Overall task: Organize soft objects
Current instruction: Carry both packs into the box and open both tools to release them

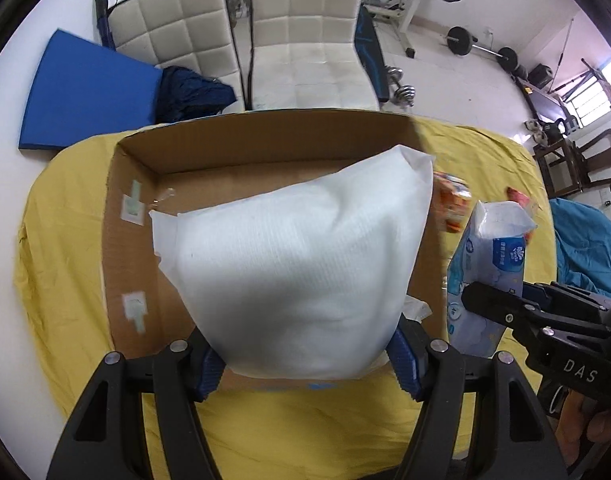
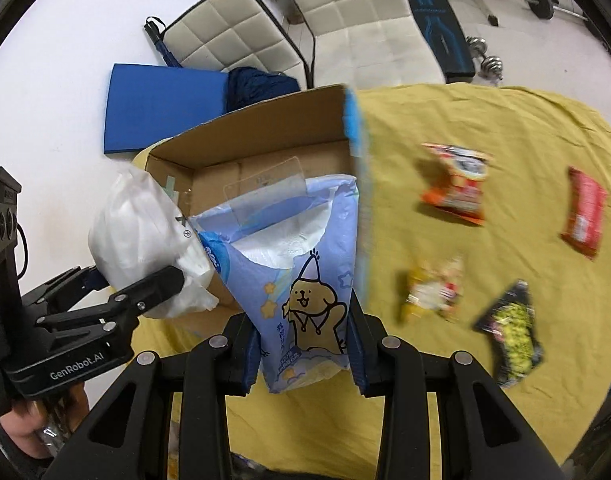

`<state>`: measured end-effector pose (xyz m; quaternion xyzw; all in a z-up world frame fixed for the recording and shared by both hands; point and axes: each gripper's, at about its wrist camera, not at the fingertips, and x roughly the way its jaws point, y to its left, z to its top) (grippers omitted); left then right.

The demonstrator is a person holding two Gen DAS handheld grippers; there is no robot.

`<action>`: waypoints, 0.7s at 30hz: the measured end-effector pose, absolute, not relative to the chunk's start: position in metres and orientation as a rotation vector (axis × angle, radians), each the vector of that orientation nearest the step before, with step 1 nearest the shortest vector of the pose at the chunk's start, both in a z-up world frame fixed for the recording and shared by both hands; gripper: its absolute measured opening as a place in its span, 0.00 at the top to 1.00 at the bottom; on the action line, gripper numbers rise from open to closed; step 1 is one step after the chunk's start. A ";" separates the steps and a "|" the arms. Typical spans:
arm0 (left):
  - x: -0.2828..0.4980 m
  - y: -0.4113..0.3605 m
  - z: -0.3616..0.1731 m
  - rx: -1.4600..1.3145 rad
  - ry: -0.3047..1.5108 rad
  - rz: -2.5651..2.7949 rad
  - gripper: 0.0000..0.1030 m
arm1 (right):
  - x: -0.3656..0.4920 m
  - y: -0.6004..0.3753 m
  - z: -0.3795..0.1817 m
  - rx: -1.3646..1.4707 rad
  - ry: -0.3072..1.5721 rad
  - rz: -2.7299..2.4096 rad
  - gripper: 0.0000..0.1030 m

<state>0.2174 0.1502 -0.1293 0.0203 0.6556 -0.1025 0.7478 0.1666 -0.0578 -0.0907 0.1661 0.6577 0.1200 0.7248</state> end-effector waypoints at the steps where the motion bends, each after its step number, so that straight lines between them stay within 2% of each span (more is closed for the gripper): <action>1: 0.227 0.159 -0.137 0.035 1.454 -0.237 0.36 | 0.174 -0.047 -0.098 0.357 1.458 0.257 0.63; 9: 0.292 0.194 -0.195 -0.056 1.598 -0.332 0.36 | 0.229 0.010 -0.159 0.275 1.526 0.201 0.63; 16: 0.341 0.180 -0.248 0.024 1.692 -0.452 0.36 | 0.256 0.023 -0.204 0.195 1.581 0.127 0.62; 21: 0.349 0.171 -0.260 0.048 1.712 -0.513 0.35 | 0.268 0.029 -0.215 0.183 1.575 0.078 0.61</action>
